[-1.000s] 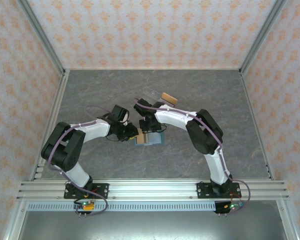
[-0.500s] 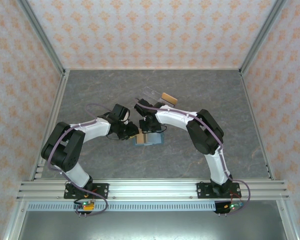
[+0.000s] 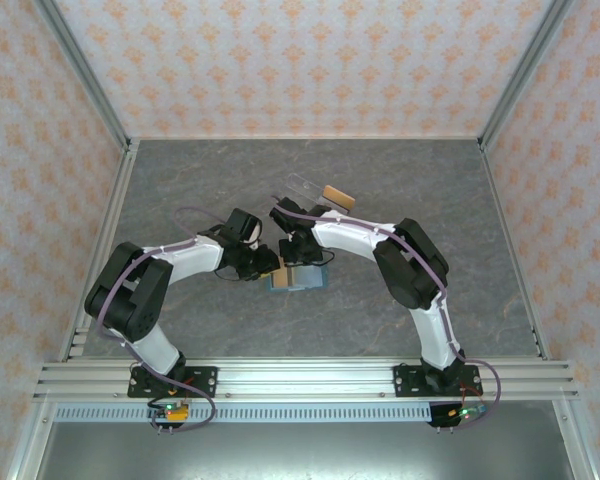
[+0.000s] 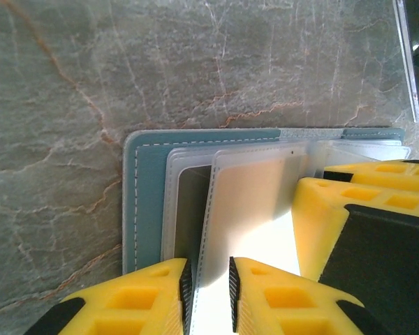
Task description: Take the credit cards out of the card holder
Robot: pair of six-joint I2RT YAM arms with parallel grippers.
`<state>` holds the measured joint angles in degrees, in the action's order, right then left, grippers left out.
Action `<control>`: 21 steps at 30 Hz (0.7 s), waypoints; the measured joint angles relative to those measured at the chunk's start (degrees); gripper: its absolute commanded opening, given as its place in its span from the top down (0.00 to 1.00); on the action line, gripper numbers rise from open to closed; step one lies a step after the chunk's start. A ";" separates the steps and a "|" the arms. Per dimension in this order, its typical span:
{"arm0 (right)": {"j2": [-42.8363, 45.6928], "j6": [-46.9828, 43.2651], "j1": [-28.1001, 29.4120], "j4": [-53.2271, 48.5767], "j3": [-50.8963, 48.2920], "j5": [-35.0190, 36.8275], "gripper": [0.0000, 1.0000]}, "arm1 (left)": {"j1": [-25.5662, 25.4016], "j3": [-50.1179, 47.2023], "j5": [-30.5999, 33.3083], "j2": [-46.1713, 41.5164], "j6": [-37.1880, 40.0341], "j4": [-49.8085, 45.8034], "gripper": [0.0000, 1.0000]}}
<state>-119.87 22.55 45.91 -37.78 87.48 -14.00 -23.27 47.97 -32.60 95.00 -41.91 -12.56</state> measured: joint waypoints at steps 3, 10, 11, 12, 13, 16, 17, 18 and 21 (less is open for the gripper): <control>0.07 0.00 0.00 0.17 -0.15 -0.04 0.82 | 0.00 0.00 -0.09 0.02 -0.02 0.02 0.75; 0.59 0.04 -0.39 0.79 -0.83 -1.03 0.79 | 0.00 0.00 -1.14 0.04 0.00 0.66 0.86; 0.72 0.15 -0.48 0.81 -0.94 -1.05 0.78 | 0.00 0.00 -1.20 0.04 0.02 0.66 0.88; 0.90 0.22 -0.59 0.81 -1.16 -1.11 0.76 | 0.00 0.00 -1.27 0.04 0.04 0.68 0.89; 1.14 0.35 -0.68 0.81 -1.36 -1.25 0.74 | 0.00 0.00 -1.36 0.04 0.00 0.68 0.89; 2.78 0.72 -1.20 0.85 -2.93 -1.90 0.68 | 0.00 0.00 -1.62 0.02 -0.02 0.90 0.87; 3.54 0.87 -1.38 0.85 -3.56 -2.19 0.66 | 0.00 0.00 -1.84 0.00 -0.02 1.09 0.86; 4.48 1.03 -1.62 1.03 -4.31 -2.60 0.65 | 0.00 0.00 -2.12 -0.02 -0.04 1.42 0.85; 8.02 1.70 -2.27 1.95 -6.25 -3.96 0.63 | 0.00 -0.02 -3.58 -0.15 -0.28 2.82 0.82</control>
<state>-111.85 24.25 43.64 -35.83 81.23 -17.96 -23.27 47.94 -36.18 94.85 -42.19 -9.74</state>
